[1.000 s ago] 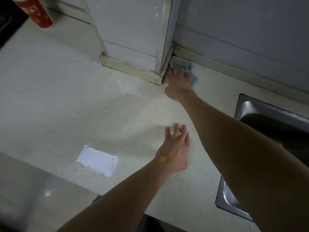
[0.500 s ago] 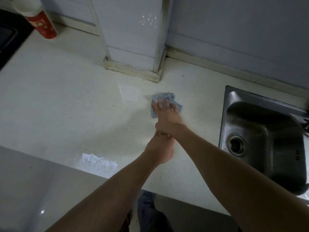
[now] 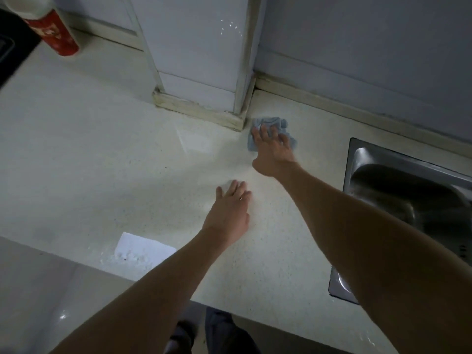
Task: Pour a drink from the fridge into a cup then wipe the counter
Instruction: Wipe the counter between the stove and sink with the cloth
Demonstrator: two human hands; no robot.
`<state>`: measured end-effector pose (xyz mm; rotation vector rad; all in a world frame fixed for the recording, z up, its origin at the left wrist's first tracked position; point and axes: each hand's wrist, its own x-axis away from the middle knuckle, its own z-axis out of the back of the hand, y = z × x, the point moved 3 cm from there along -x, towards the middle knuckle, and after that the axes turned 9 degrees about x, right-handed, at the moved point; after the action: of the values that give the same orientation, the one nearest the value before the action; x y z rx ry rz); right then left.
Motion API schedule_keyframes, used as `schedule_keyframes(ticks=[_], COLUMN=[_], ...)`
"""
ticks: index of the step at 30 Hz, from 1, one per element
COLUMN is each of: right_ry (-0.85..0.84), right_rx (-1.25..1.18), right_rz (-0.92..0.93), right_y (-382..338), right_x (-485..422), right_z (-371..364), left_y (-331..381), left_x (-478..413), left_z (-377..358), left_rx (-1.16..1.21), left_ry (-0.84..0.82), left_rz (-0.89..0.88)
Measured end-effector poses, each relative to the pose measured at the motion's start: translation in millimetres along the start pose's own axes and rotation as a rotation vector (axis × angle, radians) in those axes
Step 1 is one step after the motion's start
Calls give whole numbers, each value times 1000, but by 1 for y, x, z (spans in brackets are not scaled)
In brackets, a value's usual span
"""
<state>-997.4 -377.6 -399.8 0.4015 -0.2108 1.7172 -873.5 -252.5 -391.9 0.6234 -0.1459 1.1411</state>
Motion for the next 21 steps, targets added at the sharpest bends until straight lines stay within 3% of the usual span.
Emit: schedule_keyframes(ticks=[10, 17, 21], right_ry=[-20, 29, 36], right_rx=[88, 105, 86], right_rz=[-57, -31, -107], right_y=[54, 57, 93], right_x=[-76, -68, -37], right_z=[27, 18, -1], left_y=[-4, 1, -2], left_x=[-11, -6, -9], left_z=[10, -2, 1], left_rx=[-81, -20, 19], left_ry=[-140, -155, -153], left_rz=[-13, 49, 55])
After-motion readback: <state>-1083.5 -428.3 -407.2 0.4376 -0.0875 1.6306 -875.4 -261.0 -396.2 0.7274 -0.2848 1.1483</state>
